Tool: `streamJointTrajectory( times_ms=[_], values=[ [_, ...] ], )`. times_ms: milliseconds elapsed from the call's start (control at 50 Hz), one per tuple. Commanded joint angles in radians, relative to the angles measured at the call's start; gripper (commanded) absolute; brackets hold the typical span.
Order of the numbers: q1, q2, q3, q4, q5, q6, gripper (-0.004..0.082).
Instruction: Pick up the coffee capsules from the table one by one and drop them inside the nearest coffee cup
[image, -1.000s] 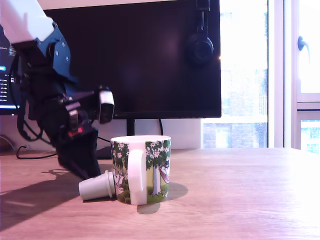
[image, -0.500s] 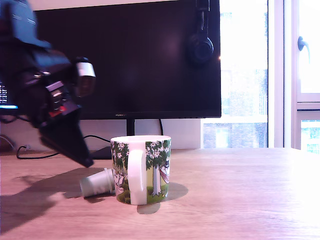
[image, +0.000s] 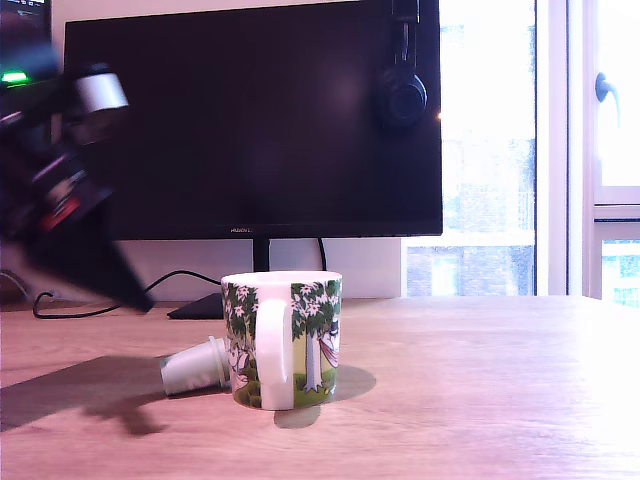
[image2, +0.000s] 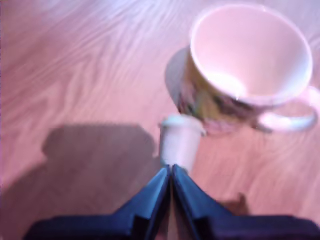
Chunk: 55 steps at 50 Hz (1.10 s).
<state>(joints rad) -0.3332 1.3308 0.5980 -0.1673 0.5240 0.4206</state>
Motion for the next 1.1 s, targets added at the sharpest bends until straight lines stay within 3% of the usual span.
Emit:
streamJointTrajectory(
  times_ms=[0,400,600,840,900,960,980,1020,1080],
  values=[
    [-0.005,-0.040,-0.065,0.072,0.003,-0.036,-0.0023],
    [-0.043,-0.110,-0.334,0.422,-0.014,-0.071,-0.0023],
    [-0.056,-0.109,-0.373,0.554,-0.058,-0.088,-0.0023],
    [-0.060,-0.109,-0.373,0.546,-0.061,-0.108,-0.0011],
    [-0.060,-0.109,-0.373,0.551,-0.048,-0.107,0.0077],
    [-0.060,-0.109,-0.373,0.560,-0.043,-0.109,0.0325],
    [-0.060,-0.109,-0.373,0.565,-0.046,-0.135,0.0399],
    [-0.060,-0.108,-0.373,0.573,-0.052,-0.142,0.0588],
    [-0.060,-0.108,-0.373,0.577,-0.055,-0.149,0.0752]
  ],
)
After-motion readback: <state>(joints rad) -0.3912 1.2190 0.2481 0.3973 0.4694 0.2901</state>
